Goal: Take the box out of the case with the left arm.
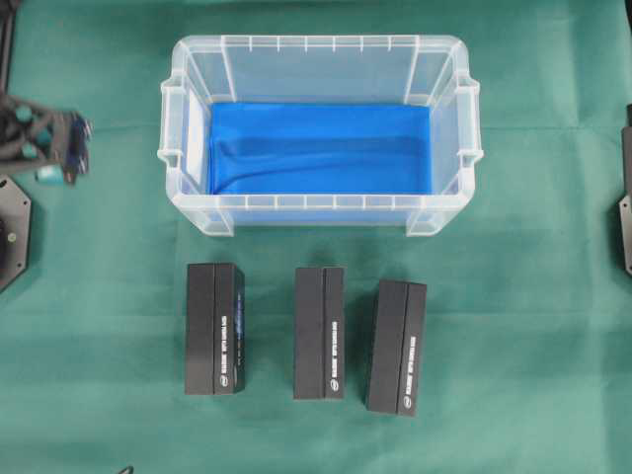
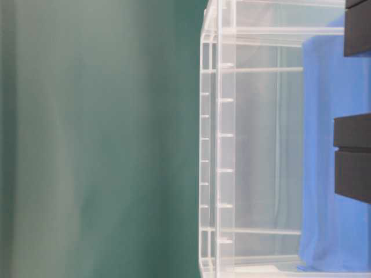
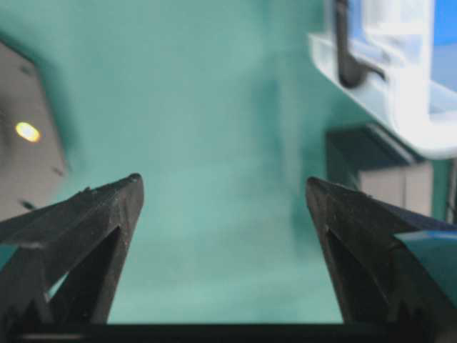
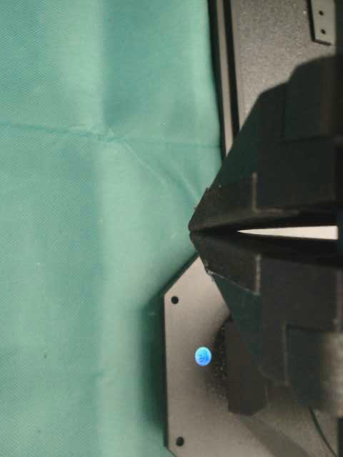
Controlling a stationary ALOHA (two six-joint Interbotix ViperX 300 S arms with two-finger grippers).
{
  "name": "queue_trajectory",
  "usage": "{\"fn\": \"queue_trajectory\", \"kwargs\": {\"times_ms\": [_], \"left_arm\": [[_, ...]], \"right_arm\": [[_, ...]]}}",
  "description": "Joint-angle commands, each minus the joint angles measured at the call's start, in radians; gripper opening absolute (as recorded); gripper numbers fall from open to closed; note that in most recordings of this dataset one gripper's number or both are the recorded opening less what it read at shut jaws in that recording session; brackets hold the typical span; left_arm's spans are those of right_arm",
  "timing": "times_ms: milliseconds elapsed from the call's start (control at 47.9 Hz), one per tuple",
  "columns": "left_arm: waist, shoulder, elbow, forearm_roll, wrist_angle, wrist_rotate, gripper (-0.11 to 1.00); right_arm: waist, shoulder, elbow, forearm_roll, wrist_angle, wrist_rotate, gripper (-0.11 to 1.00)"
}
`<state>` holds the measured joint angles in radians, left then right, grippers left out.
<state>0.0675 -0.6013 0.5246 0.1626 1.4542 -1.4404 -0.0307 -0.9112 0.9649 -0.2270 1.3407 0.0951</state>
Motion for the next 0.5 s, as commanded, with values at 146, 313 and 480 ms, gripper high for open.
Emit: {"fn": "queue_trajectory", "kwargs": {"times_ms": [146,313,480], "left_arm": [[0.189,-0.014,-0.018,-0.009,0.025,0.133,0.92],[0.279,-0.012,-0.020,-0.017,0.023,0.204,0.92],[0.298,-0.009,-0.021,-0.018,0.023,0.218,0.92]], "right_arm": [[0.000,0.005,-0.025,0.002,0.000,0.003,0.07],[0.000,0.005,-0.025,0.002,0.000,0.003,0.07],[0.000,0.005,-0.025,0.002,0.000,0.003,0.07]]}}
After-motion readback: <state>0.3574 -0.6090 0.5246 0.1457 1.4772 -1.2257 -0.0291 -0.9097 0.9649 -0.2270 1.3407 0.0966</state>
